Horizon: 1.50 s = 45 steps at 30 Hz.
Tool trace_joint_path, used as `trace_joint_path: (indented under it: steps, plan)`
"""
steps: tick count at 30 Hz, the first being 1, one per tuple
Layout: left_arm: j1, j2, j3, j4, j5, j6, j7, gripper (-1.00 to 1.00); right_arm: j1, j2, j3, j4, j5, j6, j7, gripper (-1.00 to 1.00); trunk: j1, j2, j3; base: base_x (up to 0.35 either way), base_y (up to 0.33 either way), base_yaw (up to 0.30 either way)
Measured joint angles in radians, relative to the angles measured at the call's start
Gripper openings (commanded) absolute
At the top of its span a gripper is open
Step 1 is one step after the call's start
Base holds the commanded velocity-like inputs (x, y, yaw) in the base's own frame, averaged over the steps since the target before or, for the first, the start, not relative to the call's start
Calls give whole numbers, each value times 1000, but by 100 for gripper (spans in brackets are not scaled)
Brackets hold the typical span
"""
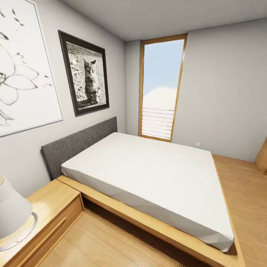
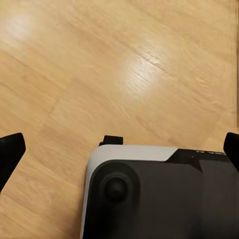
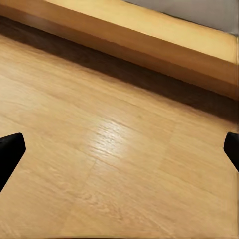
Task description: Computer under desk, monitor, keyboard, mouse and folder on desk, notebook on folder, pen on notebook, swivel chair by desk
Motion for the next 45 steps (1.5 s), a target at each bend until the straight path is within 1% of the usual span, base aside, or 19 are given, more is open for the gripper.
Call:
trace_joint_path:
  steps: [8, 17, 21, 24, 29, 45]
  plan:
    - [0, 0, 0, 0, 1, 0, 0, 100, 0, 4, 5, 26, 9, -1, 1, 100, -31, 56, 25, 0, 0, -294]
    - [0, 2, -1, 0, 0, -2, -2, 100, 0, 4, 5, 33, 17, -21, 1, 100, -31, 56, 25, 0, 0, -300]
    - [0, 3, -1, 1, -2, -14, -3, 100, 0, 6, 8, 36, 20, -24, 1, 100, -31, 56, 25, 0, 0, -300]
    - [0, 2, -1, 3, -3, -22, -3, 100, 0, 7, 9, 37, 44, -25, 1, 100, -31, 56, 26, 0, 0, -300]
    - [0, 2, -1, 3, -4, -24, -3, 100, 0, 7, 9, 37, 59, -26, 1, 100, -31, 56, 28, 0, 0, -300]
    - [0, 2, -3, 3, -4, -25, -3, 100, 0, 8, 9, 37, 63, -26, 1, 100, -31, 56, 34, 0, 0, -300]
